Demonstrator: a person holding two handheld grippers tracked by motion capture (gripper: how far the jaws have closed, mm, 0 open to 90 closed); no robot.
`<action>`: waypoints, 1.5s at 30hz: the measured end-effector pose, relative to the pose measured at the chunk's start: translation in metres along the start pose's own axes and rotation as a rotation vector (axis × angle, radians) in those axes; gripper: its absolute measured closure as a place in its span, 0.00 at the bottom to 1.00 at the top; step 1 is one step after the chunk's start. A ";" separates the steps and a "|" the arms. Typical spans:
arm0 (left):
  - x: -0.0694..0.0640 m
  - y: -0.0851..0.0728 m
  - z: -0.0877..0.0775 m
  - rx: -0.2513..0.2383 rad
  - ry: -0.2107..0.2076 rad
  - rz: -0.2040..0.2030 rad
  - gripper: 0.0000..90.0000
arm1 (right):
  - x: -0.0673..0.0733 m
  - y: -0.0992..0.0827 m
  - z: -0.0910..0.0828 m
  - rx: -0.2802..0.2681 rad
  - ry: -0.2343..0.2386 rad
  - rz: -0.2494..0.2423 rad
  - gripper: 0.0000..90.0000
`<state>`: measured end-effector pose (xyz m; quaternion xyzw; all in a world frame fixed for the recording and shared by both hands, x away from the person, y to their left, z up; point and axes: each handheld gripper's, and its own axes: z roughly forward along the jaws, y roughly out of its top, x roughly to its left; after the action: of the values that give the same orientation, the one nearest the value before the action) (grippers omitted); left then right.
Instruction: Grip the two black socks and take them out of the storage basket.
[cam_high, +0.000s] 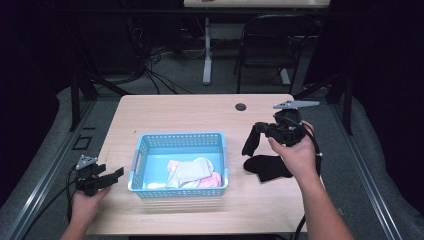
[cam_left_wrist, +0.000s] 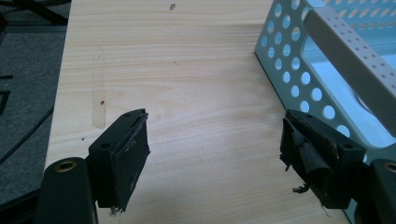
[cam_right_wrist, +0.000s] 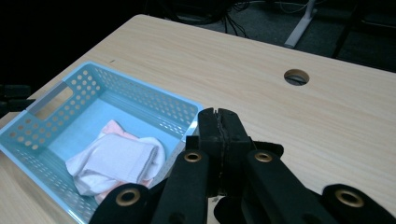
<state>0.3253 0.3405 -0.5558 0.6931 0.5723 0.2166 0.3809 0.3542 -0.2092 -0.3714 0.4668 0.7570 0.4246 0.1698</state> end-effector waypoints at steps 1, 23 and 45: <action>0.000 0.000 0.000 0.000 0.000 -0.001 0.26 | -0.001 -0.003 0.001 0.002 0.006 0.003 0.99; 0.000 -0.001 0.001 0.003 0.004 0.000 0.26 | -0.074 -0.099 0.022 0.123 -0.121 0.214 0.99; 0.001 0.000 0.000 0.001 0.004 0.001 0.26 | -0.079 -0.132 0.030 0.074 -0.180 0.246 0.77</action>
<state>0.3253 0.3411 -0.5562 0.6933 0.5728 0.2180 0.3790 0.3391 -0.2886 -0.5059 0.5981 0.6909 0.3705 0.1662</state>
